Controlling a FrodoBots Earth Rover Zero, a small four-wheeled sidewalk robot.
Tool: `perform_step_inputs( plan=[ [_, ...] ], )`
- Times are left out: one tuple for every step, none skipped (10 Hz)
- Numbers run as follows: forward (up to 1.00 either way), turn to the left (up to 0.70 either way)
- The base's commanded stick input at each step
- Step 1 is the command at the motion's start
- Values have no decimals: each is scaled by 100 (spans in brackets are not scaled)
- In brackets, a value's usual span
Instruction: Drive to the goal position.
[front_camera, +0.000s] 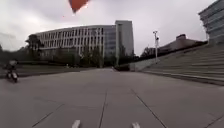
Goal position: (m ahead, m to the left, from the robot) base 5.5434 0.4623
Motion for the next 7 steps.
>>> perform_step_inputs(
  plan=[
    [70,0],
    [70,0],
    [70,0],
    [70,0],
    [70,0],
    [70,0],
    [70,0]
  ],
)
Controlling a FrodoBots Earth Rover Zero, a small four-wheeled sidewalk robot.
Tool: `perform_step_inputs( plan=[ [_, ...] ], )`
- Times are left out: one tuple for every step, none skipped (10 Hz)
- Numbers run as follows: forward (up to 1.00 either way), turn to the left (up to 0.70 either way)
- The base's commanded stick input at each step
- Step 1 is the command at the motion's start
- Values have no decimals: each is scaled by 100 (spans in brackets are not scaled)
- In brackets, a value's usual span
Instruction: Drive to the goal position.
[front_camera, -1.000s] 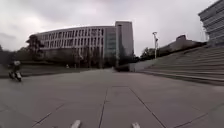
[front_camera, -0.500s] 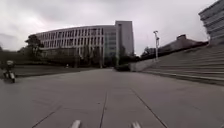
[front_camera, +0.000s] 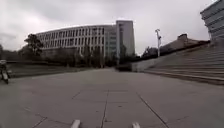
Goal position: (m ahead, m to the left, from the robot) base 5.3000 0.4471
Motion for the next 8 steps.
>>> perform_step_inputs(
  plan=[
    [70,0],
    [70,0],
    [70,0],
    [70,0],
    [70,0],
    [70,0],
    [70,0],
    [70,0]
  ],
)
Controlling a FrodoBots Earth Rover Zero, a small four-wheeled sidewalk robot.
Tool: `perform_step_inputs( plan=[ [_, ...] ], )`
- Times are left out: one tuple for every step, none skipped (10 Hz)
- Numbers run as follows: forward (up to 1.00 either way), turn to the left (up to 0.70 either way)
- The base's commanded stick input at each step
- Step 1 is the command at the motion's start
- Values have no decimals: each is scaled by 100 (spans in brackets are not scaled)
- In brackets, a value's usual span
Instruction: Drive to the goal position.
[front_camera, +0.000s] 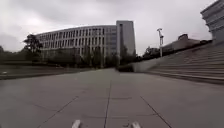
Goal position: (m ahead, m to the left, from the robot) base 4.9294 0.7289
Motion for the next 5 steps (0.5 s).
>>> perform_step_inputs(
  plan=[
    [70,0],
    [70,0],
    [70,0],
    [70,0],
    [70,0]
  ],
)
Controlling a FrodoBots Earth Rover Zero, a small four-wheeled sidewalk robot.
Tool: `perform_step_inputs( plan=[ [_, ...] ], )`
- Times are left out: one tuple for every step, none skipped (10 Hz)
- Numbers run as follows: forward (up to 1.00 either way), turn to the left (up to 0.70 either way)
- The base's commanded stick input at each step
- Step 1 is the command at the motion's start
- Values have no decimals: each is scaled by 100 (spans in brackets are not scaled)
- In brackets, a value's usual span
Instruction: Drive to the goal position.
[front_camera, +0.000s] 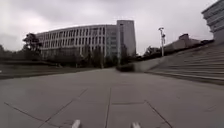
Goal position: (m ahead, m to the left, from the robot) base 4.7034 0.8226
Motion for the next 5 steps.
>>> perform_step_inputs(
  plan=[
    [70,0],
    [70,0],
    [70,0],
    [70,0],
    [70,0]
  ],
)
